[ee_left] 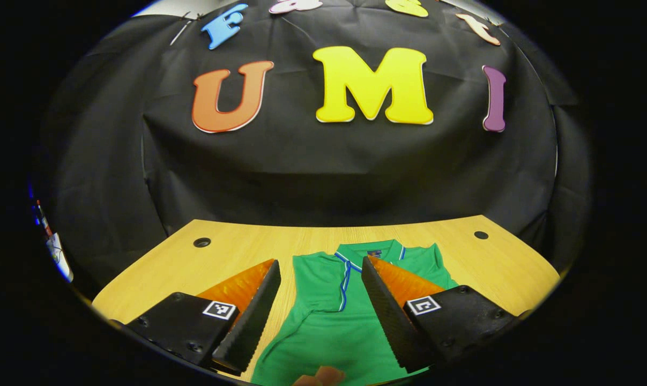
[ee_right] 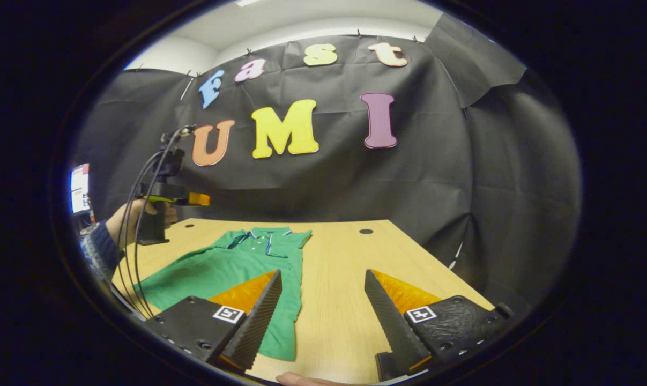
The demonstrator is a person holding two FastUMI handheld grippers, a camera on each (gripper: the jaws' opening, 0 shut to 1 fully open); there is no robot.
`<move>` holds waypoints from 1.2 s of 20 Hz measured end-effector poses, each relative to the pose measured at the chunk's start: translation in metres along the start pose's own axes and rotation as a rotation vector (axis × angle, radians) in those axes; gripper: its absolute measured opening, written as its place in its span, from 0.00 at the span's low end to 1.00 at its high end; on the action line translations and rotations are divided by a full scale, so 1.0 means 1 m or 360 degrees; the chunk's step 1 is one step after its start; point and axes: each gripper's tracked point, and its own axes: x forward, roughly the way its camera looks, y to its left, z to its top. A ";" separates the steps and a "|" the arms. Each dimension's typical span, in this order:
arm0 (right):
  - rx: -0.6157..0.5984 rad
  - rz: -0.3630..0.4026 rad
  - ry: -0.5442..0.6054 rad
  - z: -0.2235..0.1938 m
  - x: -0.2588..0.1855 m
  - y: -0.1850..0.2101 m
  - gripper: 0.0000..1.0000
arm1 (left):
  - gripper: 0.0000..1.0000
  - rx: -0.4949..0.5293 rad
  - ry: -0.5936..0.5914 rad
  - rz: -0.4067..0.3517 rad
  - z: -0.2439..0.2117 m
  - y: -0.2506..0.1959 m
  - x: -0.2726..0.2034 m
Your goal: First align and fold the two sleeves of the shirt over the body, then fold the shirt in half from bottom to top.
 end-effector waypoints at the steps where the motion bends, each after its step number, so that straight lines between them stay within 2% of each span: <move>1: -0.0005 0.0005 0.0004 -0.003 -0.004 0.004 0.94 | 1.00 -0.0009 -0.0013 -0.0005 -0.003 0.005 -0.016; 5: -0.0054 0.0030 0.0032 -0.017 -0.012 0.013 0.94 | 1.00 -0.0007 -0.0056 0.0022 -0.030 0.025 -0.078; 9: -0.0118 0.0015 0.0054 -0.035 -0.017 0.014 0.94 | 1.00 0.0121 -0.0078 0.0080 -0.067 0.036 -0.130; 13: -0.0076 0.0048 0.0111 -0.058 -0.023 0.020 0.94 | 1.00 0.0081 -0.0059 0.0083 -0.106 0.037 -0.170; 18: -0.0102 0.0010 0.0126 -0.072 -0.016 0.018 0.94 | 1.00 0.0024 -0.0030 0.0095 -0.147 0.055 -0.194; 21: -0.0018 0.0044 0.0265 -0.101 -0.009 0.031 0.95 | 1.00 -0.0044 0.0119 0.0054 -0.180 0.053 -0.196; 24: 0.0011 0.0055 0.0337 -0.122 -0.013 0.042 0.94 | 1.00 -0.0039 0.0159 0.0043 -0.194 0.053 -0.199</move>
